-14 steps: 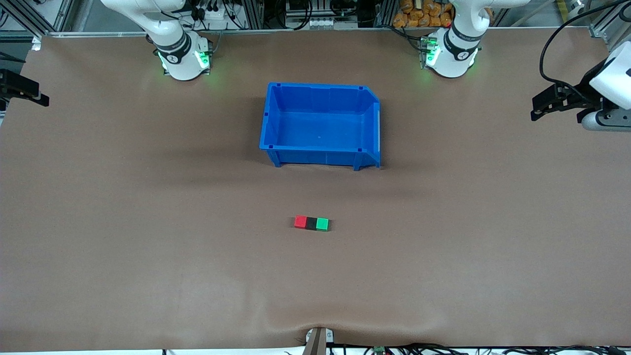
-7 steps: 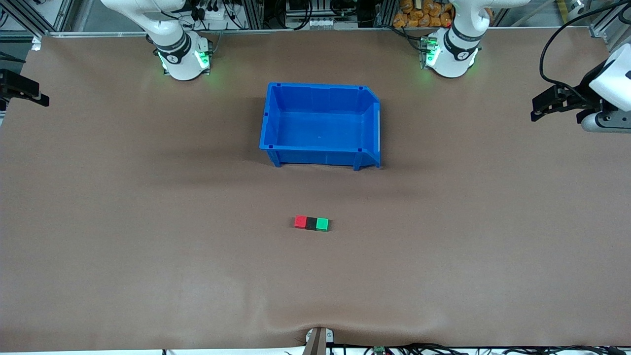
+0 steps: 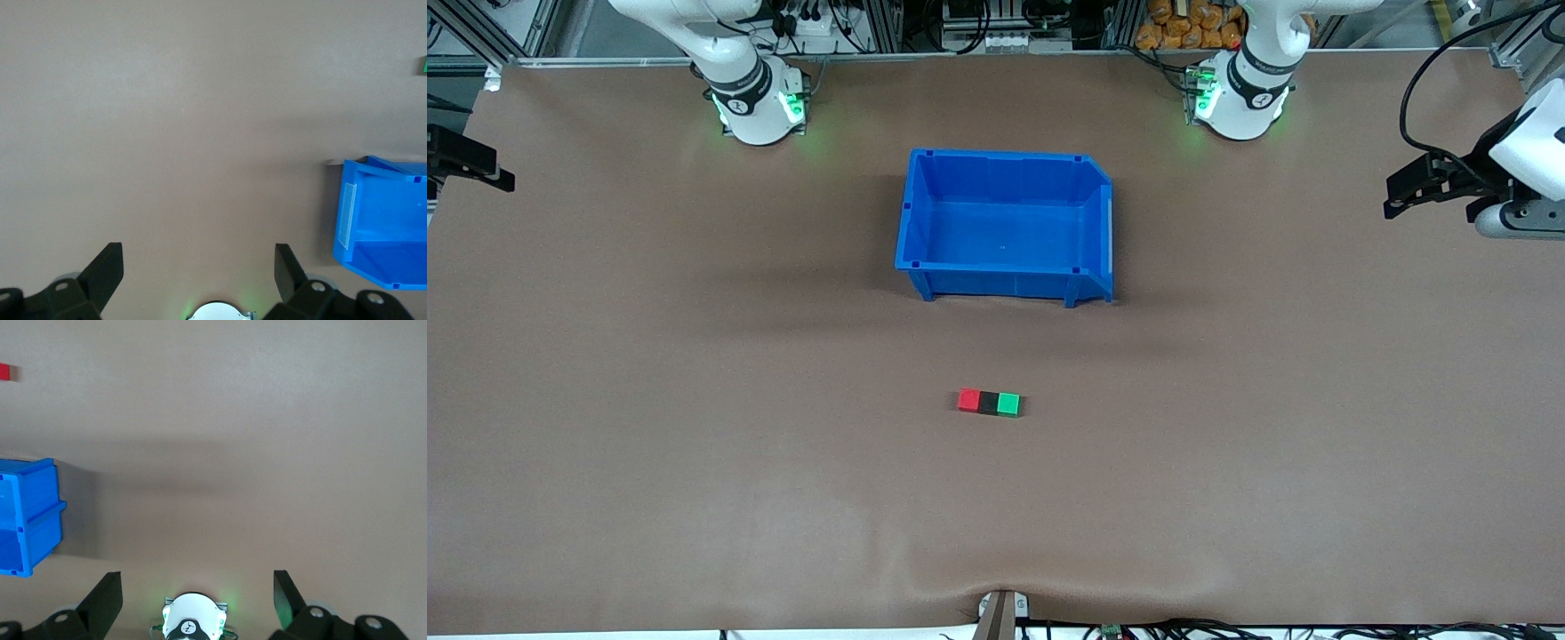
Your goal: Attach green and red cubes to black cube
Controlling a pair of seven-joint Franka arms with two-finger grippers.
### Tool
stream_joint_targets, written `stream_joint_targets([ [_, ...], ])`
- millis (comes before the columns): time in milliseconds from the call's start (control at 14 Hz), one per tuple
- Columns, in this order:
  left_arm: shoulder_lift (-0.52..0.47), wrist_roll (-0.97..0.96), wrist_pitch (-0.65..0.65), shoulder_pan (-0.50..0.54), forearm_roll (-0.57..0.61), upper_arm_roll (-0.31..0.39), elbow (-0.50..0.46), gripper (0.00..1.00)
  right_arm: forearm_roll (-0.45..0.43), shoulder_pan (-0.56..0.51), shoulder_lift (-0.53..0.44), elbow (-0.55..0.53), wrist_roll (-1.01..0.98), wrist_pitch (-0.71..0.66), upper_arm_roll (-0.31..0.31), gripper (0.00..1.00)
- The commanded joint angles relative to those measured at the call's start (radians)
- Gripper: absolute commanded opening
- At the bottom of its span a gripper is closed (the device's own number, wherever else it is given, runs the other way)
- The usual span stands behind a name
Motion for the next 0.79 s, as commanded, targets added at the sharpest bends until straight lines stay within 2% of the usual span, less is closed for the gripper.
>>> stream_joint_targets([
  [0,-0.009,-0.006,0.003,0.001,-0.017,-0.002,-0.007,1.00,-0.002,-0.004,-0.036,-0.036,0.012,0.005,0.007,1.00],
  [714,-0.009,-0.007,0.003,0.001,-0.017,-0.003,-0.010,1.00,0.001,-0.011,-0.036,-0.034,0.012,0.004,0.005,1.00],
])
